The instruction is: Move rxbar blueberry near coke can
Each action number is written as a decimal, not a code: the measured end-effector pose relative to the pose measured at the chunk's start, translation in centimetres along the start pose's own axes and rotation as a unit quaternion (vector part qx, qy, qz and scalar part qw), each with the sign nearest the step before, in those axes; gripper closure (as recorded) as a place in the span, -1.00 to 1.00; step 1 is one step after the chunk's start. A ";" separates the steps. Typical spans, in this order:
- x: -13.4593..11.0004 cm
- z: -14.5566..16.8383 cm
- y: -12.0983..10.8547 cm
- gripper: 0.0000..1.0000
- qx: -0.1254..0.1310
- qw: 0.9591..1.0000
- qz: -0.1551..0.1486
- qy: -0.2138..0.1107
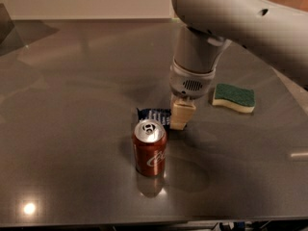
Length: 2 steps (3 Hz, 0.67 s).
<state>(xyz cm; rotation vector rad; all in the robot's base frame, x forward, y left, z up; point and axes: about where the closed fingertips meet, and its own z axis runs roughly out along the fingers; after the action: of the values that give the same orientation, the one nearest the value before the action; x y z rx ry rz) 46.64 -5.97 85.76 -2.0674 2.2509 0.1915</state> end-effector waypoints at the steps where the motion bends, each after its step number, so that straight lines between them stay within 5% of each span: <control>1: 0.7 0.4 0.7 0.19 -0.007 1.000 -0.003 0.000; 2: 0.6 0.3 0.6 -0.27 -0.003 1.000 -0.004 -0.002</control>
Offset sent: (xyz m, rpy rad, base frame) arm -0.0072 -0.0054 -0.0041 0.0011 0.0114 0.0082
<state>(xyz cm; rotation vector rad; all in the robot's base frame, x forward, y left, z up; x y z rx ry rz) 45.95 -6.45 85.36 -2.0769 2.2435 0.2019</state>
